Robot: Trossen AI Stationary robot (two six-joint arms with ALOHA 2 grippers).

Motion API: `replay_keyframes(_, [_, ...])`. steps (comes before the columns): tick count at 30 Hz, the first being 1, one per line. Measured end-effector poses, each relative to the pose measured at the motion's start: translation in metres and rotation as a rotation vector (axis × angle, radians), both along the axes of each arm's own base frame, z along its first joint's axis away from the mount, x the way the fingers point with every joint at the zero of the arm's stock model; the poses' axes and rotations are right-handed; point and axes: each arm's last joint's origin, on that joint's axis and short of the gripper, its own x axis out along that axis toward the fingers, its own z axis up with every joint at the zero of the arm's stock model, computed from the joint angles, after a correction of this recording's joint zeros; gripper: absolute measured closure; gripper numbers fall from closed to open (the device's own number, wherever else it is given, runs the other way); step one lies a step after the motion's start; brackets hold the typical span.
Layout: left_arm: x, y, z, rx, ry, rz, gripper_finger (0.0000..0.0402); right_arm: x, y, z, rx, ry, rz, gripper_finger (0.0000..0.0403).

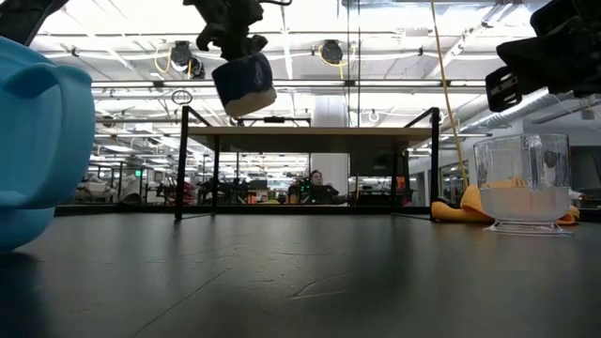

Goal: Stack small to large cups/mugs on shelf
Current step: Put the dark blue mug on the shelf

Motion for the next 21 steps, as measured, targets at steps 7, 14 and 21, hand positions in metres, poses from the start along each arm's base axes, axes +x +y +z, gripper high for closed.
replay_keyframes(7, [0.014, -0.004, -0.019, -0.042, 0.12, 0.01, 0.0385, 0.0, 0.0, 0.0, 0.004, 0.001, 0.0, 0.0403])
replay_keyframes(14, [0.021, -0.005, -0.024, -0.024, 0.144, 0.012, 0.0385, 0.0, 0.0, 0.0, 0.003, 0.001, 0.0, 0.0403])
replay_keyframes(21, [0.022, -0.006, -0.024, -0.036, 0.132, 0.009, 0.0385, 0.0, 0.0, 0.0, -0.002, 0.0, 0.0, 0.0403])
